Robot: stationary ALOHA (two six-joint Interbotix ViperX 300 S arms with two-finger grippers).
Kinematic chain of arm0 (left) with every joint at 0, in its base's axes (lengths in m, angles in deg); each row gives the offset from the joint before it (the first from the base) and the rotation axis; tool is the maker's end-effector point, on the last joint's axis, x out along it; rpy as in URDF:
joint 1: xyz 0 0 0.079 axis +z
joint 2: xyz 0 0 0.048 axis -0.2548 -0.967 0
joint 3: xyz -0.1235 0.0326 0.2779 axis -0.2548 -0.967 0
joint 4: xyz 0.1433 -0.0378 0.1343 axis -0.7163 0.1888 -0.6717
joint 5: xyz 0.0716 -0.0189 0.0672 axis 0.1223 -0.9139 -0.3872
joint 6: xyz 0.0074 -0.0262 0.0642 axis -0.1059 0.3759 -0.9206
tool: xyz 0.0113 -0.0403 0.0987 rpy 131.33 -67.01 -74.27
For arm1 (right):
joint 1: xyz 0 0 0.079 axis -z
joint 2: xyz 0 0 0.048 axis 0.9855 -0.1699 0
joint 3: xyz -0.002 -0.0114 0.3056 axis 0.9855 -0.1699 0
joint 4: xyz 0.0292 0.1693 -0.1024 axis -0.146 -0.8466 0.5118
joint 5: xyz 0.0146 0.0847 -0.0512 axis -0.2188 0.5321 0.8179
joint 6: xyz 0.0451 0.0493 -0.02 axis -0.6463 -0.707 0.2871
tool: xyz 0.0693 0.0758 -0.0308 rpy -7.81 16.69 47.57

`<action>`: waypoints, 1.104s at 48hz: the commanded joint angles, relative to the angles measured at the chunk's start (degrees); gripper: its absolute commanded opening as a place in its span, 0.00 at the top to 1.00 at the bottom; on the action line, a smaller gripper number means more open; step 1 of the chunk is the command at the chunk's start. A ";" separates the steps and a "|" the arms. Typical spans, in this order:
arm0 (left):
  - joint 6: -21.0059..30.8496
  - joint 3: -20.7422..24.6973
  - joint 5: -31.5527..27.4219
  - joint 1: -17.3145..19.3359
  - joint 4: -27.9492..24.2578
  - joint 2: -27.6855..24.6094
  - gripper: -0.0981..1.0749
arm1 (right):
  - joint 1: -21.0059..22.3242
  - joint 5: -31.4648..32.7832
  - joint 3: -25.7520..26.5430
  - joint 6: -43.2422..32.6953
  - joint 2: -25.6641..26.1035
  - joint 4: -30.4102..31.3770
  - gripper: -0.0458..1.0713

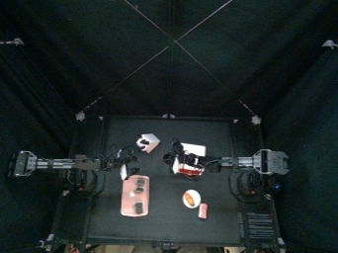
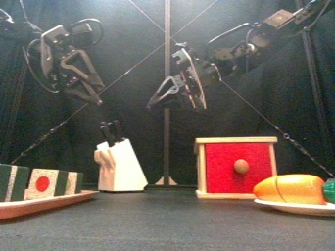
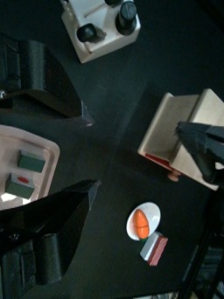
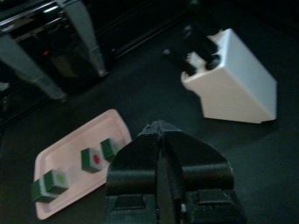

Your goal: Grab sushi piece from plate

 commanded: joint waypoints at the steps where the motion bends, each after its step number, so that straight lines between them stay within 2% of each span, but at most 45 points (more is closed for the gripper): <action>1: -0.18 -1.32 1.23 -0.53 -1.85 1.23 0.18 | -1.93 -0.18 1.05 0.00 0.35 -1.23 0.75; 15: -0.79 -5.54 0.88 -4.83 -7.21 4.83 0.17 | -7.65 -0.09 5.19 0.18 -5.27 -2.20 0.70; 22: -1.05 -6.86 2.46 -5.36 -8.70 6.77 0.18 | -8.17 1.41 8.61 0.18 -9.40 -1.32 0.61; 30: -1.23 -8.79 5.71 -5.45 -8.79 6.94 0.17 | -8.26 6.24 13.36 0.18 -13.80 2.55 0.45; 43: -1.32 -9.49 5.71 -5.36 -8.88 6.94 0.17 | -8.26 13.71 19.51 0.18 -18.54 7.91 0.23; 53: -1.32 -10.20 5.71 -5.36 -8.79 6.94 0.17 | -7.91 15.82 23.29 0.26 -21.27 10.28 0.19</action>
